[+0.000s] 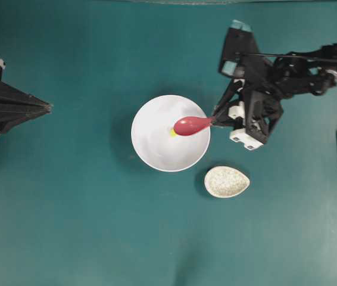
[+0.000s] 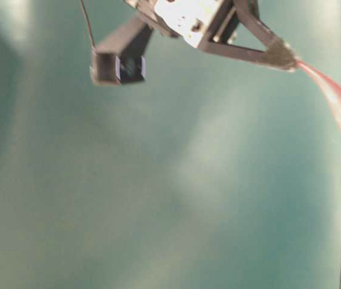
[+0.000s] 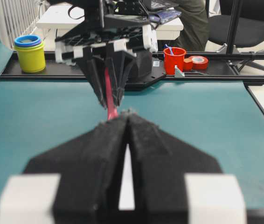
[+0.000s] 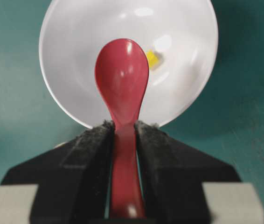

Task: Scoop the yellow hexagonal prism block from the bowl with a spoon using the right arm.
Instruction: 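Lower the spoon bowl into the white bowl beside the yellow block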

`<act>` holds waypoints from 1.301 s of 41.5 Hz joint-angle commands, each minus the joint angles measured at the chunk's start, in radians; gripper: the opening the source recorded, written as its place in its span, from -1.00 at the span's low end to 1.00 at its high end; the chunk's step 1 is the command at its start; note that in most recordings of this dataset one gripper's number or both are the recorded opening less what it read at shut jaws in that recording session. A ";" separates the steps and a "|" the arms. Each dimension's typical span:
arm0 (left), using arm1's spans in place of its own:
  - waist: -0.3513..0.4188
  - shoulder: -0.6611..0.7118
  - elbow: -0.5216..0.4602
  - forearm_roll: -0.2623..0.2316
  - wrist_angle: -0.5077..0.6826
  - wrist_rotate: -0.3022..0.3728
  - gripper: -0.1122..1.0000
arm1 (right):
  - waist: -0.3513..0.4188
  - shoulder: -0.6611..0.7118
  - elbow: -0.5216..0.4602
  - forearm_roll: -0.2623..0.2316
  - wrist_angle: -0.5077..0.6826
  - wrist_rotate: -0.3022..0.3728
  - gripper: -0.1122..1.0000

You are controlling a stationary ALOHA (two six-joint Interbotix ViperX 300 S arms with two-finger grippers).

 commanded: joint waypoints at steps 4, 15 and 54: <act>-0.002 0.005 -0.020 0.000 -0.006 -0.002 -0.80 | -0.003 0.043 -0.094 -0.029 0.081 0.003 -0.38; 0.000 0.005 -0.018 0.000 -0.006 -0.002 -0.80 | -0.003 0.098 -0.155 -0.098 0.192 0.011 -0.38; -0.002 0.005 -0.018 0.002 -0.006 -0.002 -0.80 | 0.020 0.202 -0.183 -0.178 0.201 0.097 -0.38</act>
